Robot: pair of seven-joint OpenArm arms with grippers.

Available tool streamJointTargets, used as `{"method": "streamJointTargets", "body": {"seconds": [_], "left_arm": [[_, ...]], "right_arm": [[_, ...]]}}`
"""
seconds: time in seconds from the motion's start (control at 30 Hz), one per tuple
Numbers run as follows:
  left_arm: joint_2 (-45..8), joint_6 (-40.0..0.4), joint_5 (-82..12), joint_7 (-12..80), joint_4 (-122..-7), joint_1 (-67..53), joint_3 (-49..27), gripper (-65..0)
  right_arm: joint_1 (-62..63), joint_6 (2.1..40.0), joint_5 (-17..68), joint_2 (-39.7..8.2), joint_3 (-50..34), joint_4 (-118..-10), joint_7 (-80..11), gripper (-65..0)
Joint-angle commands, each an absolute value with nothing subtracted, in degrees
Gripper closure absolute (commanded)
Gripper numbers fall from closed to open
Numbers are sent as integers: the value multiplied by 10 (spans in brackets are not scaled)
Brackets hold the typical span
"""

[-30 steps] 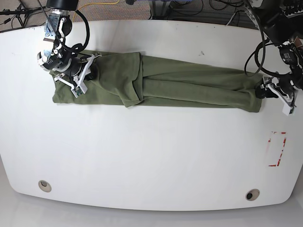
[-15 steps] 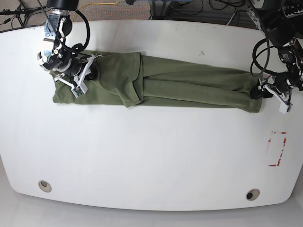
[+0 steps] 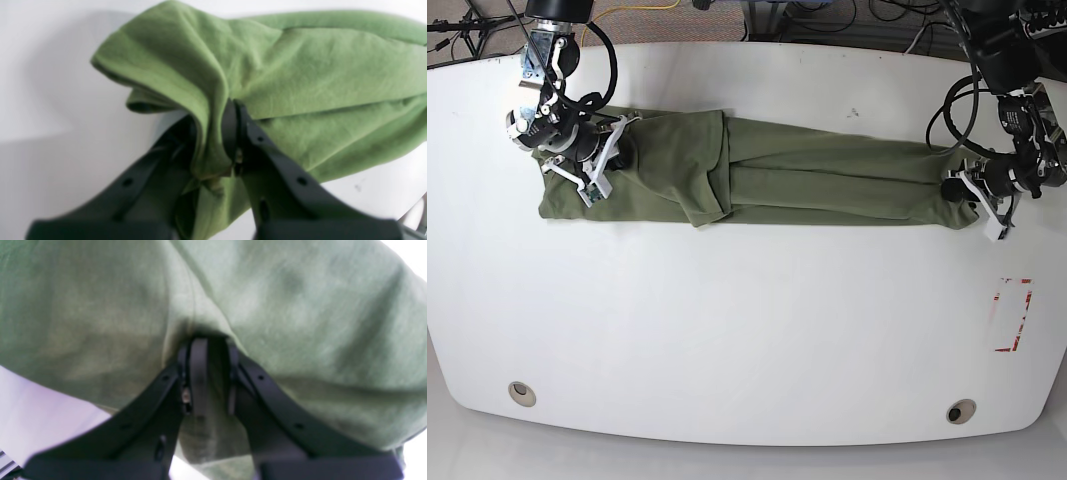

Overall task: Fold the T-shirt properly
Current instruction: 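Adjust the folded shirt ends with both grippers, then move the left gripper to the strip's middle and grasp the fabric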

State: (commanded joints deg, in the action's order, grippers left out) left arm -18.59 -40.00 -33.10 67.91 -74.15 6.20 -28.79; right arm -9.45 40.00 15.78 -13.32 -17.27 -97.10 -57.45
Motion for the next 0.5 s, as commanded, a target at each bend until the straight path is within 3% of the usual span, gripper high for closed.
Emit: {"method": "streamJointTargets", "body": {"seconds": [0.3,0.5], "left_arm": [[-167,-400,-331,764,-909,46,-276,-40],[-149,-400,-331,779,-1032,42,-184,-42]], "right_arm": [[-95,400,158,-133,-173,-971,-575,-79],[-95,400,158,-133,-173,-971,-575,-79]]}}
